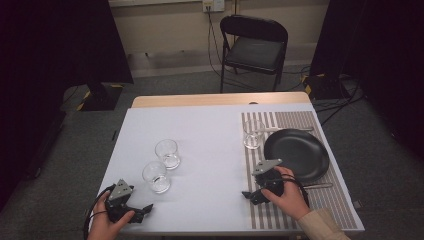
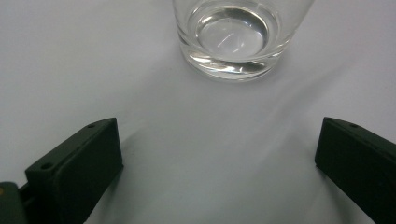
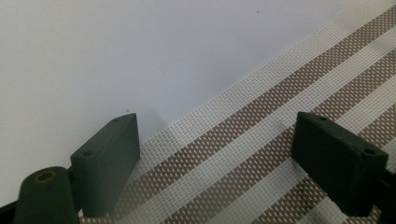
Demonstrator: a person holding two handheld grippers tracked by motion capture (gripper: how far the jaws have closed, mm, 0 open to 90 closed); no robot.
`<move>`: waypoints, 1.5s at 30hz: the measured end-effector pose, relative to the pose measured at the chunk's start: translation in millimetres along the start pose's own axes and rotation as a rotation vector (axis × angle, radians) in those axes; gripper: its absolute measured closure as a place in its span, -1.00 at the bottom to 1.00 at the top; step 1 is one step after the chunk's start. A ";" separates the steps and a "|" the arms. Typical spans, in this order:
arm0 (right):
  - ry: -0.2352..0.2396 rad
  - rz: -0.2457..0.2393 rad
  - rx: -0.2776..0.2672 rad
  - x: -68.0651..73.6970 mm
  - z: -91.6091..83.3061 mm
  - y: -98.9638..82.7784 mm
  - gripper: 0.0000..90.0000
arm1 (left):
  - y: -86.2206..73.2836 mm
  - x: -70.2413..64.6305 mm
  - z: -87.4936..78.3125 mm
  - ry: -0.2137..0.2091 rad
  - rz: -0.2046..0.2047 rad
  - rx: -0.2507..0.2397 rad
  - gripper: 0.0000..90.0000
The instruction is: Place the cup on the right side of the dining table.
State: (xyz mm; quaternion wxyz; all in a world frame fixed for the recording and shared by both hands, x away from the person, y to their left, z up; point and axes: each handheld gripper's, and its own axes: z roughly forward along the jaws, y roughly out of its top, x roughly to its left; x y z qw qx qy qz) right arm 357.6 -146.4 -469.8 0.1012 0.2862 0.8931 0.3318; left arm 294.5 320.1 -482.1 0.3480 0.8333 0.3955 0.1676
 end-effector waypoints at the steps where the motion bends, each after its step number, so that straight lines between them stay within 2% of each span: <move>1: -0.002 -0.002 -0.006 0.2 -0.1 -1.0 -0.68 | 0.0 0.0 0.0 0.000 0.000 0.000 -1.00; 13: -0.001 -0.003 -0.078 0.2 -0.1 -10.0 -0.69 | 0.0 0.0 0.0 0.000 0.000 0.000 -1.00; 24: 0.008 -0.007 -0.108 -0.5 0.2 -14.1 -0.70 | -0.1 -0.1 0.0 -0.001 -0.003 -0.001 -1.00; 45: 0.005 -0.009 -0.109 -0.2 0.4 -14.2 -0.71 | 0.3 0.4 0.0 -0.003 -0.003 0.002 -1.00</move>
